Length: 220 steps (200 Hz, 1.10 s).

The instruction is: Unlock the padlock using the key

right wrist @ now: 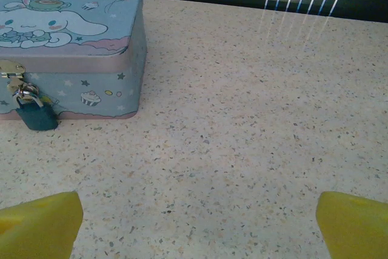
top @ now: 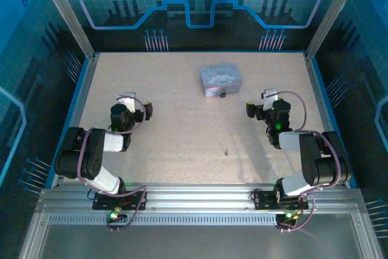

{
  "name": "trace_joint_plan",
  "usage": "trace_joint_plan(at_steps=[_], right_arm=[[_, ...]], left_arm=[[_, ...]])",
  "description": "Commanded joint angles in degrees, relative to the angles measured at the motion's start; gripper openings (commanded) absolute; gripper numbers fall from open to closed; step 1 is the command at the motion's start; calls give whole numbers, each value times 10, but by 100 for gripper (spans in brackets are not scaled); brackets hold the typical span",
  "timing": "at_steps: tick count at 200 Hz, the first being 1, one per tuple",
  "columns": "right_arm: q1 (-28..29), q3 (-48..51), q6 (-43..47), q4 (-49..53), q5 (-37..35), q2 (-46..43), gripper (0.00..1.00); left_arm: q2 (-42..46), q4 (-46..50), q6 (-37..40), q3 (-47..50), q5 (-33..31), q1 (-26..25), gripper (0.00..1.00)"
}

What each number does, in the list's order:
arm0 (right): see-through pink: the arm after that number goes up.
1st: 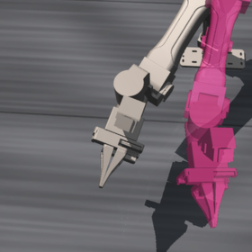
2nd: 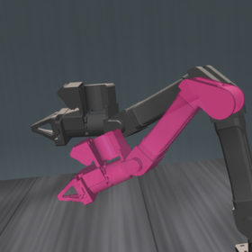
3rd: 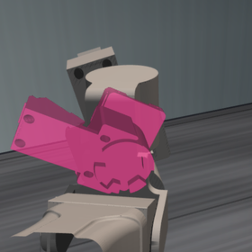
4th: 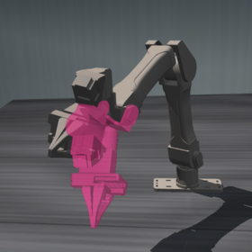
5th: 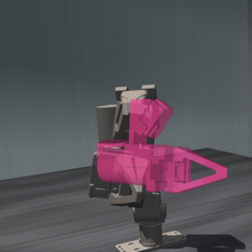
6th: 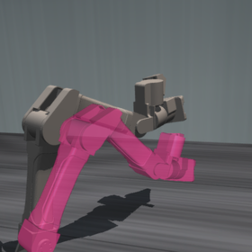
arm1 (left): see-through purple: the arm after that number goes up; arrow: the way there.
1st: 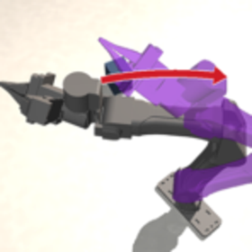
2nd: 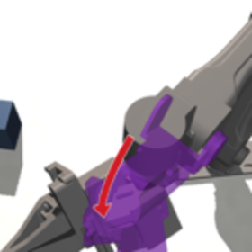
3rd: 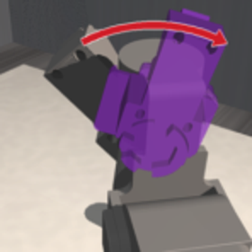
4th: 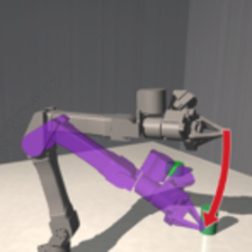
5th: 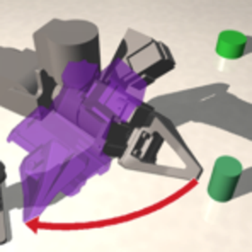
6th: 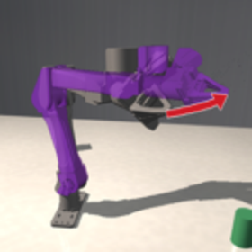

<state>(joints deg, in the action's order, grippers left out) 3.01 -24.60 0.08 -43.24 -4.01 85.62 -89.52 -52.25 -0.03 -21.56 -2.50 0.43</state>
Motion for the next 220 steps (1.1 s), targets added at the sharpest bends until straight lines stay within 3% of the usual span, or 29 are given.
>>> trace_joint_plan(at_steps=[1, 119, 152, 188, 204, 220], right_arm=[[6, -1, 6, 0, 4, 5, 100], [2, -2, 4, 2, 12, 5, 100], [2, -19, 4, 42, 14, -14, 100], [4, -54, -12, 167, 2, -77, 100], [9, -80, -30, 251, -1, -104, 100], [18, -108, -60, 345, -18, -131, 100]], left_arm=[[7, 2, -1, -5, 14, 2, 99], [7, 0, -3, -5, 14, 3, 99], [44, -22, -14, 22, -20, 3, 99], [151, 136, -25, -20, -45, 3, 99], [191, 262, -111, -76, -76, 7, 99], [204, 341, -177, -123, -53, 12, 99]])
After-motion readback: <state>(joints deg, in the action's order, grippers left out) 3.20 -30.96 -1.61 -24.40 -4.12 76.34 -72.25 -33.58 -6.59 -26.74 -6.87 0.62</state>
